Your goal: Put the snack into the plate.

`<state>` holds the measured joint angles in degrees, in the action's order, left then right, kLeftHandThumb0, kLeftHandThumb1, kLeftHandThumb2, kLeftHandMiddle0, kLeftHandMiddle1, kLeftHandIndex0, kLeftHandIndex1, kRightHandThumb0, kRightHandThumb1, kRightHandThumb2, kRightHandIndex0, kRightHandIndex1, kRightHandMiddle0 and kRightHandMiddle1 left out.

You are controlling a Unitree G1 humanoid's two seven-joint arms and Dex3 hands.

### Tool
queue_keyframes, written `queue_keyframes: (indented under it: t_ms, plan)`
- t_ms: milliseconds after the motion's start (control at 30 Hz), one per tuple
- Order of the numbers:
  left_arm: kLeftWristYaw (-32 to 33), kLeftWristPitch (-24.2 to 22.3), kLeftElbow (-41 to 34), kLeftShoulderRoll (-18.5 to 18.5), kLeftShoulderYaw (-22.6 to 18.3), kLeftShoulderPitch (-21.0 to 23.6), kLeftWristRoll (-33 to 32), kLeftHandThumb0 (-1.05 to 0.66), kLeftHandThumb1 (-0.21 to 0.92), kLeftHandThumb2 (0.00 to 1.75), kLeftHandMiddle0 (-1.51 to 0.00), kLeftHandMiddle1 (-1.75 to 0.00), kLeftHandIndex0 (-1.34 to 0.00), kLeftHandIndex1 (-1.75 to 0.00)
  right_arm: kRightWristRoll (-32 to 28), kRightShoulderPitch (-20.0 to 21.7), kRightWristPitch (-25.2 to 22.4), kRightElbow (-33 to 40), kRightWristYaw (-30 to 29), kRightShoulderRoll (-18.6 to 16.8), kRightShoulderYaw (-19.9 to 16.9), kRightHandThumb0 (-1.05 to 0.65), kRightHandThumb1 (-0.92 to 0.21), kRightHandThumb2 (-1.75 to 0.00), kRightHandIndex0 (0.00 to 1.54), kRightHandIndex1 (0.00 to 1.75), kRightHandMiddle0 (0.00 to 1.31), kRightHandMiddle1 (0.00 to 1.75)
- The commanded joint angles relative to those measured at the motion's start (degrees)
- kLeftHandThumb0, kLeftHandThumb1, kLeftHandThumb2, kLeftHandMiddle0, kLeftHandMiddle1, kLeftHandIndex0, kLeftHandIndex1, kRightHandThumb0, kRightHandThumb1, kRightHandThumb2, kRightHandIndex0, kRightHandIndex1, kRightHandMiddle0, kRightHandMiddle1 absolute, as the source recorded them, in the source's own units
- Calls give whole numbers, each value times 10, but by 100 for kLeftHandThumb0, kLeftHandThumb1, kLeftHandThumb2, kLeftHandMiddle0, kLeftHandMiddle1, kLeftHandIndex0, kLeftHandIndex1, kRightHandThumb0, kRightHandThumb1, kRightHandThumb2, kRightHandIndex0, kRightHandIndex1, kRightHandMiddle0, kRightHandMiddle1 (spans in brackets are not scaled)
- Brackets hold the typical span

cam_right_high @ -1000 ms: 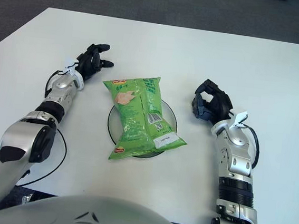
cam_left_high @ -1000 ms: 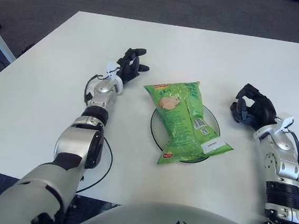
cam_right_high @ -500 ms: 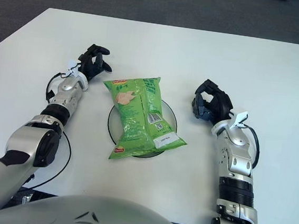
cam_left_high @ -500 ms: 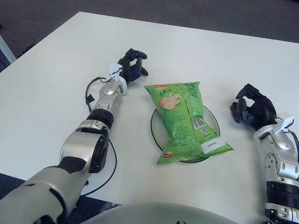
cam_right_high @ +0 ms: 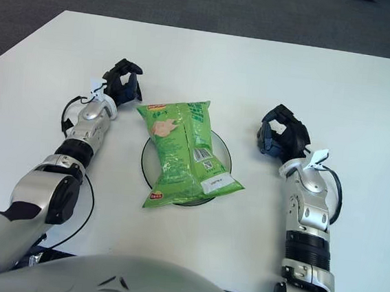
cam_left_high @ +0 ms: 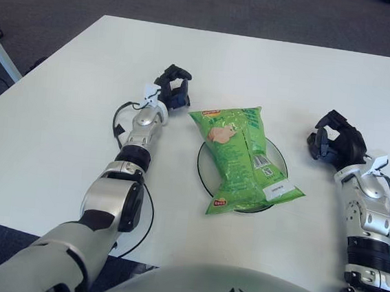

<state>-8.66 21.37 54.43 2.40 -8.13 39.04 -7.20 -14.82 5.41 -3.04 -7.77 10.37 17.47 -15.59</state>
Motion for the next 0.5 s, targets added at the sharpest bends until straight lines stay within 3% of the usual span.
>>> queue_keyframes:
  t_ms: [0,167,333,467]
  plan:
    - [12,7,27,-8,2,-43,10,-44,44,116,-125,-175,-52,-175,21,-39,18,-43,-33,-32,-5,-43,-47,-113,127,175,49,175]
    - [29,46,33,-15,1,-49,19,-45,40,121,-126,-175,-55,-175,44,-38,92,-62,-92,-61,-19,-44,-43,-118,128,175,52,175]
    - [47,60,41,-20,0,-51,24,-47,35,127,-127,-175,-59,-175,47,-34,137,-81,-119,-77,-27,-46,-38,-123,129,175,56,175]
    - [56,73,47,-23,3,-55,31,-48,32,131,-127,-175,-61,-175,83,-15,166,-123,-192,-85,-34,-46,-36,-126,129,175,58,175]
